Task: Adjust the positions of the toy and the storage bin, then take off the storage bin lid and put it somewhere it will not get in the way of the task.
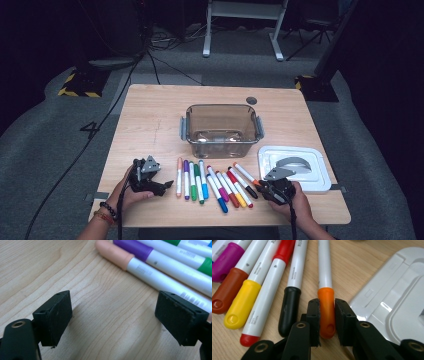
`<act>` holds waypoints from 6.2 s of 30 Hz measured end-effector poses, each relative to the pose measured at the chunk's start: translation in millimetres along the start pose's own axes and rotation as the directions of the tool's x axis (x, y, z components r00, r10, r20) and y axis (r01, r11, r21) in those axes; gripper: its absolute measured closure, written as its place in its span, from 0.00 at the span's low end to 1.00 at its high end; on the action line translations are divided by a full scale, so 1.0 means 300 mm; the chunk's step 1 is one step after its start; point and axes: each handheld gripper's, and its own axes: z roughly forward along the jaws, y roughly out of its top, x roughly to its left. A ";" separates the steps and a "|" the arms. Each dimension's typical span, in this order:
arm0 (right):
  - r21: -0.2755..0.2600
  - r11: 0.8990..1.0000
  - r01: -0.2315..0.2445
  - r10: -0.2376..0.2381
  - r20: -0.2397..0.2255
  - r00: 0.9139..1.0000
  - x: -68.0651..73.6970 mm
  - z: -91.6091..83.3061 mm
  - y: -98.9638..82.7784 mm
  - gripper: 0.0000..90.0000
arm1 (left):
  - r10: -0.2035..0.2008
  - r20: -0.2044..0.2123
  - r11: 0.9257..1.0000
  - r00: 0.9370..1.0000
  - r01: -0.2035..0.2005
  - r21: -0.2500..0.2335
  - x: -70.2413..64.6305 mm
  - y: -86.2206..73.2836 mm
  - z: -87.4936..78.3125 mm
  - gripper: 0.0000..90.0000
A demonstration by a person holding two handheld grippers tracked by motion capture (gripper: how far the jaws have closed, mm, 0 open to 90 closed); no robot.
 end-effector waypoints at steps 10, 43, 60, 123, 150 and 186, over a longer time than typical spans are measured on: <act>-0.055 0.998 0.013 -0.013 -0.012 1.000 0.001 -0.028 0.011 0.83 | 0.004 0.005 1.000 1.000 -0.004 0.003 -0.024 0.017 0.016 0.16; -0.285 0.930 0.231 -0.274 -0.121 0.954 -0.048 -0.271 0.135 0.83 | 0.014 0.013 1.000 1.000 -0.014 0.001 -0.020 0.015 0.014 0.16; -0.350 0.888 0.300 -0.360 -0.119 0.925 -0.102 -0.310 0.342 0.83 | 0.014 0.017 1.000 1.000 -0.014 0.003 -0.018 0.015 0.015 0.16; 0.005 0.872 0.490 -0.460 -0.334 0.823 -0.235 0.155 0.704 0.68 | 0.024 0.018 1.000 1.000 -0.024 0.001 -0.016 0.014 0.014 0.16; -0.319 0.915 0.246 -0.288 -0.093 0.953 -0.239 -0.218 0.470 0.40 | 0.032 0.031 0.999 0.999 -0.032 0.001 -0.011 0.016 0.016 0.16; -0.142 0.969 0.203 -0.232 -0.231 0.945 -0.055 -0.029 0.027 0.54 | 0.025 0.023 1.000 0.999 -0.025 0.002 -0.015 0.014 0.013 0.16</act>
